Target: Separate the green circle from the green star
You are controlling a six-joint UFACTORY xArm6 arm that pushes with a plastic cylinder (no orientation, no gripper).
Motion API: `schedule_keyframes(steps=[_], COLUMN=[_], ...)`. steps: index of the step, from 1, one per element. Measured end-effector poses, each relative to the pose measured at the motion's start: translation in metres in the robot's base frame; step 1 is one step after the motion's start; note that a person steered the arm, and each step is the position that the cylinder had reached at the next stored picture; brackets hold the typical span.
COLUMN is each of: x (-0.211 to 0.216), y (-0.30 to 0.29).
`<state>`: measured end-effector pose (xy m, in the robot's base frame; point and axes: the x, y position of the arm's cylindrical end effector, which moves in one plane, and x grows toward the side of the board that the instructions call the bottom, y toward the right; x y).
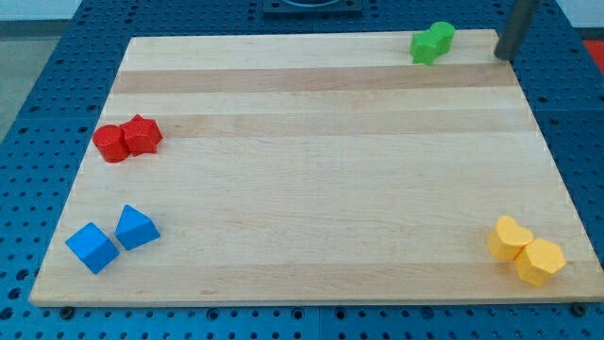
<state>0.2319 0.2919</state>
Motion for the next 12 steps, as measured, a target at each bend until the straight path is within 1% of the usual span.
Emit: schedule_keyframes(steps=[1,2,4,7,9,11,12], x=[-0.041,-0.04,-0.039,-0.014,0.027,0.035,0.035], y=[-0.004,-0.01,-0.061,-0.119,-0.123,-0.169,-0.179])
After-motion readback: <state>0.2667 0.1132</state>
